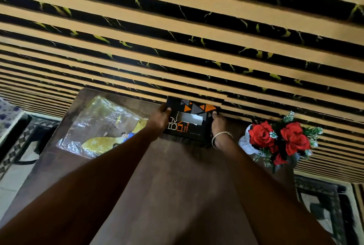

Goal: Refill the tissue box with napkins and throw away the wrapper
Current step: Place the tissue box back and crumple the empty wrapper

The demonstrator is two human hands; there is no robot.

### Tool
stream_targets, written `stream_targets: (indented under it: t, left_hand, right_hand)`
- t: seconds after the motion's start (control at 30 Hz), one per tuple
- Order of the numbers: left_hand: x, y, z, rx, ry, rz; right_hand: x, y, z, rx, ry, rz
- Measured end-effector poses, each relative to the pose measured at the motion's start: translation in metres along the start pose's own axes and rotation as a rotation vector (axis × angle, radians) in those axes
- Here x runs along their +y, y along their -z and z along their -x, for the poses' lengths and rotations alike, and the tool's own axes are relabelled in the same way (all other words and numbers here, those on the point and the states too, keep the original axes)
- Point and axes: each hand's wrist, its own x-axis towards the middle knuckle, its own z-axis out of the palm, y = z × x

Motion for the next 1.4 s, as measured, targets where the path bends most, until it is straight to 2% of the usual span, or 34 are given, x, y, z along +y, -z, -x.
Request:
stream_targets:
  t: [0.23, 0.33, 0.47, 0.53, 0.63, 0.7, 0.77, 0.83, 0.9, 1.07, 1.17, 1.3, 1.4]
  left_hand:
    - [-0.01, -0.003, -0.004, 0.008, -0.059, -0.016]
    - [-0.008, -0.003, -0.005, -0.004, -0.034, -0.061]
    - [0.003, 0.003, 0.006, 0.018, -0.026, 0.05]
    - [0.004, 0.009, 0.019, 0.064, -0.066, 0.079]
    - [-0.001, 0.032, 0.04, 0.236, -0.203, -0.1]
    - [-0.01, 0.061, 0.05, 0.401, -0.283, -0.264]
    - [-0.026, 0.099, 0.057, 0.575, -0.297, -0.387]
    - [-0.042, 0.133, 0.065, 0.68, -0.2, -0.495]
    - [-0.059, 0.161, 0.075, 0.699, -0.069, -0.571]
    - [-0.096, 0.202, 0.092, 0.573, 0.087, -0.677]
    - [-0.114, 0.209, 0.088, 0.443, 0.16, -0.677]
    - [-0.132, 0.214, 0.083, 0.369, 0.163, -0.711]
    - [-0.141, 0.217, 0.084, 0.347, 0.152, -0.771]
  right_hand:
    - [0.007, -0.002, 0.0, 0.007, 0.069, 0.073]
    - [0.006, 0.003, 0.001, -0.027, 0.097, 0.185]
    - [0.004, 0.015, 0.004, -0.07, 0.085, 0.349]
    - [0.002, 0.011, 0.011, 0.044, 0.232, 0.522]
    - [0.0, -0.009, 0.053, 0.286, 0.664, 0.838]
    - [0.0, -0.03, 0.093, 0.243, 0.992, 0.902]
    - [0.006, -0.061, 0.123, 0.034, 1.16, 0.865]
    - [0.015, -0.092, 0.143, -0.167, 1.153, 0.869]
    - [0.024, -0.12, 0.158, -0.292, 1.146, 0.932]
    - [0.046, -0.165, 0.169, -0.468, 1.0, 1.235]
    - [0.056, -0.174, 0.156, -0.498, 0.852, 1.353]
    - [0.069, -0.17, 0.141, -0.476, 0.793, 1.478]
    - [0.08, -0.166, 0.139, -0.44, 0.77, 1.466]
